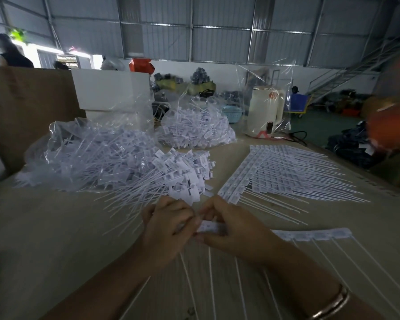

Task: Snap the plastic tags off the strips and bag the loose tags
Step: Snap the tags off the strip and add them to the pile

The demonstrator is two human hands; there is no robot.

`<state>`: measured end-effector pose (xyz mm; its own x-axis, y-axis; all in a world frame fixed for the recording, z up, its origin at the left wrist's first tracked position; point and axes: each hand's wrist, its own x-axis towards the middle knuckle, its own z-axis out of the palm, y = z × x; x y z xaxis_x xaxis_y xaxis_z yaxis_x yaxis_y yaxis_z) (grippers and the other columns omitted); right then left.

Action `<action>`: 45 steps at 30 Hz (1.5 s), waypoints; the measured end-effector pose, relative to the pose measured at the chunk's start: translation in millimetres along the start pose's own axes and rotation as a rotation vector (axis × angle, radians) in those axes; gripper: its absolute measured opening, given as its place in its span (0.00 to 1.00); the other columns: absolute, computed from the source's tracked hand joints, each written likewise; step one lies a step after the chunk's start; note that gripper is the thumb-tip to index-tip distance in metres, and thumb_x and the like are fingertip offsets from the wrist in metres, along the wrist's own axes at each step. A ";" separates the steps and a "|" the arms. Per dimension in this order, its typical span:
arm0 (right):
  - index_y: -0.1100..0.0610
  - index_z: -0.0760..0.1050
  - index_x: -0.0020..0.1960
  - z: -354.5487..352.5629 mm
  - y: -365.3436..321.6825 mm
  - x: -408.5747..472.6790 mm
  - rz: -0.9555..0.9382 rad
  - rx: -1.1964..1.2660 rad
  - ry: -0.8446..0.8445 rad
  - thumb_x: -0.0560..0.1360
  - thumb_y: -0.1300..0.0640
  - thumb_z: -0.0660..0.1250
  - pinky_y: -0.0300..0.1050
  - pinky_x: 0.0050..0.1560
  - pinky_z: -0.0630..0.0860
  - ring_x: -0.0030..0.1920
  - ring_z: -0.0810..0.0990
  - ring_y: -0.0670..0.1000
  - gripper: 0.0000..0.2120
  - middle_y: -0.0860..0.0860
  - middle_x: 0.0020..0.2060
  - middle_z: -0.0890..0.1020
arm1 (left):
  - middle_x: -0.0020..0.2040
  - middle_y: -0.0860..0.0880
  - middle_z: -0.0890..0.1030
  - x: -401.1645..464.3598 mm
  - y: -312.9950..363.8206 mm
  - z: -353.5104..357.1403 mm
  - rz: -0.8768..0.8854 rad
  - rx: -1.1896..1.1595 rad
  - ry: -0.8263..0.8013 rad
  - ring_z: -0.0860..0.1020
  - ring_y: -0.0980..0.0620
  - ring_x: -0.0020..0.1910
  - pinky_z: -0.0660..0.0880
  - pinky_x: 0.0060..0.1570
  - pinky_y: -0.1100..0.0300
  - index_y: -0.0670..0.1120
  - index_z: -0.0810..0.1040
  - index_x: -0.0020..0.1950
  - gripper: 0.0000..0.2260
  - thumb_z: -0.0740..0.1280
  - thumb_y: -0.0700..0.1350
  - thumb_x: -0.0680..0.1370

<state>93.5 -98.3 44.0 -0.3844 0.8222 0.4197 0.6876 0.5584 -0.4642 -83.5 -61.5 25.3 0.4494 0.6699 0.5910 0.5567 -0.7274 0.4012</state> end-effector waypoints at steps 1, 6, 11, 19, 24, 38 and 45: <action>0.48 0.71 0.50 -4.2 3.8 -1.4 0.027 0.000 -0.018 0.70 0.45 0.70 0.30 0.36 0.67 0.39 0.74 0.37 0.13 0.37 0.37 0.75 | 0.37 0.61 0.74 0.4 -1.2 -0.9 -0.023 0.003 0.014 0.72 0.55 0.45 0.68 0.50 0.44 0.47 0.82 0.37 0.23 0.53 0.59 0.72; 0.51 0.78 0.47 -4.7 14.5 -2.3 0.000 -0.135 -0.051 0.74 0.47 0.67 0.32 0.35 0.65 0.35 0.72 0.40 0.08 0.41 0.36 0.76 | 0.41 0.63 0.76 -2.6 -4.8 -7.2 -0.034 0.008 -0.025 0.71 0.57 0.49 0.66 0.52 0.43 0.47 0.82 0.40 0.23 0.53 0.60 0.71; 0.58 0.80 0.46 -20.0 27.9 -3.7 0.135 0.020 0.001 0.77 0.54 0.63 0.33 0.36 0.71 0.33 0.78 0.43 0.10 0.45 0.35 0.80 | 0.42 0.59 0.78 -0.5 -22.8 -24.1 0.040 0.002 0.144 0.72 0.55 0.47 0.68 0.47 0.41 0.46 0.81 0.38 0.17 0.57 0.54 0.73; 0.52 0.73 0.55 5.5 3.0 4.3 -0.036 -0.070 0.042 0.71 0.49 0.71 0.30 0.33 0.66 0.34 0.72 0.36 0.15 0.39 0.34 0.73 | 0.47 0.60 0.74 2.7 -8.3 -7.3 -0.048 0.174 0.056 0.70 0.54 0.52 0.66 0.55 0.44 0.52 0.82 0.45 0.22 0.51 0.61 0.74; 0.50 0.72 0.51 -2.3 1.0 1.1 -0.010 -0.002 0.031 0.69 0.48 0.72 0.31 0.34 0.65 0.35 0.73 0.39 0.15 0.39 0.35 0.74 | 0.39 0.60 0.75 4.6 2.3 1.8 -0.030 -0.059 -0.053 0.71 0.55 0.48 0.67 0.52 0.48 0.46 0.84 0.41 0.26 0.53 0.62 0.71; 0.57 0.77 0.53 -24.6 10.1 -5.2 -0.012 -0.285 -0.167 0.81 0.53 0.56 0.40 0.44 0.70 0.40 0.78 0.46 0.13 0.51 0.42 0.82 | 0.41 0.56 0.79 1.7 -12.8 -11.9 0.169 0.089 0.139 0.70 0.59 0.47 0.65 0.49 0.51 0.46 0.80 0.35 0.14 0.59 0.51 0.73; 0.51 0.78 0.54 -16.0 7.4 -4.1 0.020 -0.127 -0.041 0.73 0.47 0.69 0.26 0.34 0.64 0.33 0.72 0.33 0.12 0.37 0.29 0.71 | 0.50 0.56 0.76 0.7 -25.8 -19.8 -0.058 0.310 0.111 0.71 0.51 0.54 0.65 0.54 0.46 0.53 0.81 0.46 0.18 0.55 0.61 0.72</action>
<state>110.1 -99.3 51.4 -0.3931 0.8384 0.3775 0.7667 0.5255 -0.3688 -111.5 -45.2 29.2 0.3416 0.6763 0.6527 0.7728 -0.5973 0.2144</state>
